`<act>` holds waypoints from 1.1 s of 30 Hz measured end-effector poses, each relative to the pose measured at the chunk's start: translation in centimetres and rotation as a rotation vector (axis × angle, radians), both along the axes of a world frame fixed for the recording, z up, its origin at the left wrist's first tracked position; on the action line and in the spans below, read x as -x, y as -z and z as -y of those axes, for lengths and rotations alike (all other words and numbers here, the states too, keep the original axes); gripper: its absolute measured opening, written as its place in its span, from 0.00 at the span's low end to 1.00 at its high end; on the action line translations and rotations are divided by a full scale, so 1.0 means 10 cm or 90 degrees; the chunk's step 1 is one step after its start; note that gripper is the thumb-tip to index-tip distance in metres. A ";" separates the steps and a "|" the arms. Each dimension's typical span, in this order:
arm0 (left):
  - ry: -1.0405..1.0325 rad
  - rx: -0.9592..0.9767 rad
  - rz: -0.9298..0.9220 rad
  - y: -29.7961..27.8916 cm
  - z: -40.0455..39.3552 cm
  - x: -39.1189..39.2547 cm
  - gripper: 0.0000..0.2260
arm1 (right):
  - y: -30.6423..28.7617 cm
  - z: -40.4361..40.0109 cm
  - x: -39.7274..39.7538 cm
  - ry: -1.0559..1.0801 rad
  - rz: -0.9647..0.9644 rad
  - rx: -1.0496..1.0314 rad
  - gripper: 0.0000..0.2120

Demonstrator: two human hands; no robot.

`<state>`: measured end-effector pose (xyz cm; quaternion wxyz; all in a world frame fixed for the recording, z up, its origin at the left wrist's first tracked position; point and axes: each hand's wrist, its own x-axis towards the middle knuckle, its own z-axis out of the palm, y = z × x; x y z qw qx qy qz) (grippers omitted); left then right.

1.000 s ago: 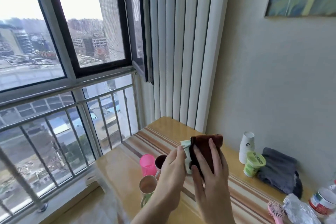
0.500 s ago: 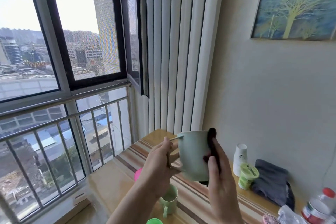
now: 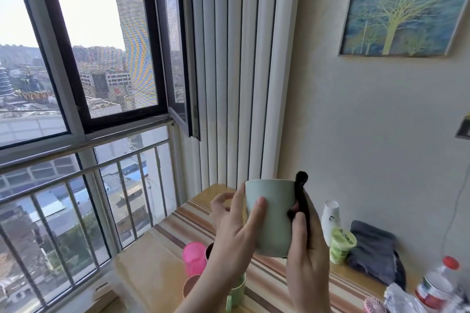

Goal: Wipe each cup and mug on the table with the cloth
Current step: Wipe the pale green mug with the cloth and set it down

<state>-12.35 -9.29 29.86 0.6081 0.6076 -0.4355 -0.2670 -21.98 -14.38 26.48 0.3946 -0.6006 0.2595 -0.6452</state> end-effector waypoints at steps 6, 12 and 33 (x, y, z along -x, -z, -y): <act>0.098 0.015 -0.145 -0.07 -0.06 0.04 0.08 | 0.02 -0.10 -0.07 0.078 -0.086 0.172 0.22; 0.071 0.040 -0.157 -0.04 -0.02 0.02 0.29 | -0.14 -0.01 0.00 -0.127 0.039 -0.070 0.19; 0.080 0.012 -0.139 -0.02 0.14 -0.01 0.29 | -0.13 0.00 0.04 0.125 -0.164 0.129 0.24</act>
